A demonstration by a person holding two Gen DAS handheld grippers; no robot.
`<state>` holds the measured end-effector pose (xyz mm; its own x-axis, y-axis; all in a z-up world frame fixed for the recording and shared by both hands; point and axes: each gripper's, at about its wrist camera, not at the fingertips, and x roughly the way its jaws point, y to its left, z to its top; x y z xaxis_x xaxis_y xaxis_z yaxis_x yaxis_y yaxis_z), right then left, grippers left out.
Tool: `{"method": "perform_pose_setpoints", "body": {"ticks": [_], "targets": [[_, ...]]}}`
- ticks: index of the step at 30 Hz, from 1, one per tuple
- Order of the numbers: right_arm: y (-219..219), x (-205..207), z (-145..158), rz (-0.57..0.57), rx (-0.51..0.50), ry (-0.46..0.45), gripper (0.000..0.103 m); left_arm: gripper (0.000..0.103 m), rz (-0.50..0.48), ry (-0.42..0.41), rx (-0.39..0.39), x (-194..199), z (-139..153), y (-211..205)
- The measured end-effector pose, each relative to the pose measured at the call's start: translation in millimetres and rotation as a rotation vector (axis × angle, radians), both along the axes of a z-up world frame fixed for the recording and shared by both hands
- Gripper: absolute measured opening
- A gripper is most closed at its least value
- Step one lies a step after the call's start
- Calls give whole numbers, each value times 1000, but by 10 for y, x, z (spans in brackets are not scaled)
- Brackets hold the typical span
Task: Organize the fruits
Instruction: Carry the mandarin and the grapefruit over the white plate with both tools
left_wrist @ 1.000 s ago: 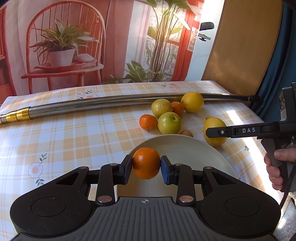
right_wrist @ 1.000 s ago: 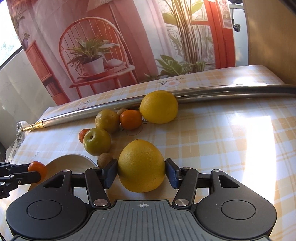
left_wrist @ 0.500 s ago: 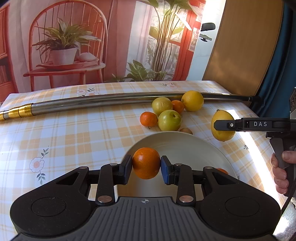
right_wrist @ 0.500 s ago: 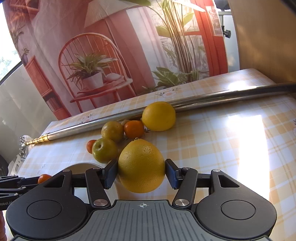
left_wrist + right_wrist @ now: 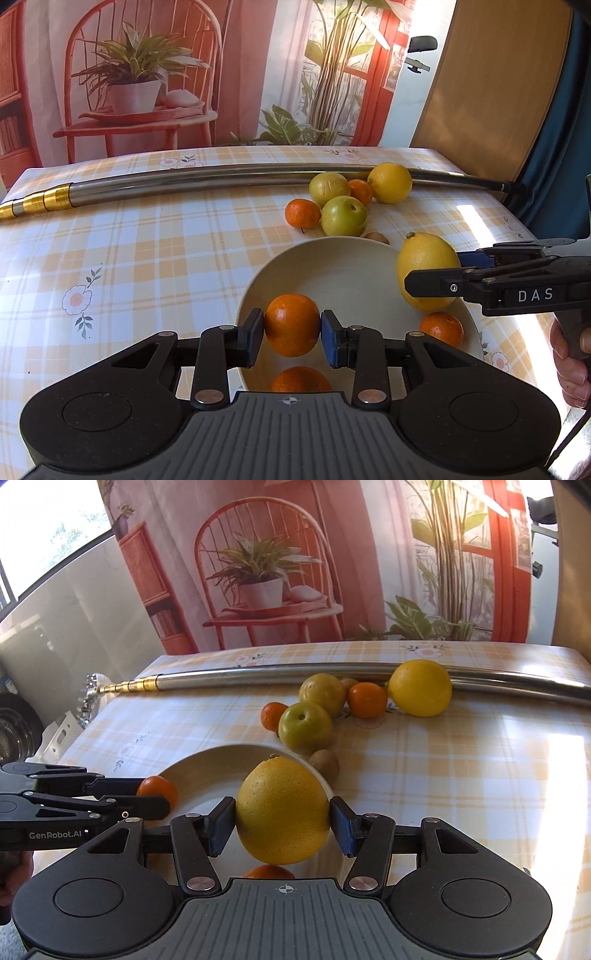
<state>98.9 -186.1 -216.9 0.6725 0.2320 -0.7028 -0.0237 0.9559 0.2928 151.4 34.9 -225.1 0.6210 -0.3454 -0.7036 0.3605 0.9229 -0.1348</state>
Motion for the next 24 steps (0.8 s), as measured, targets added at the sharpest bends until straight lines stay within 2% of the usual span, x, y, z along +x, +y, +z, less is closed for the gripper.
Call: {"method": "perform_pose_setpoints", "body": {"ticks": [13,24], "targets": [[-2,18,-115,-13,18,50,51,35,11,3,30,-59,-32,-8],[17,-117,-81,-18,21,83,51,35,28,9,40,-187,-45,-7]]}}
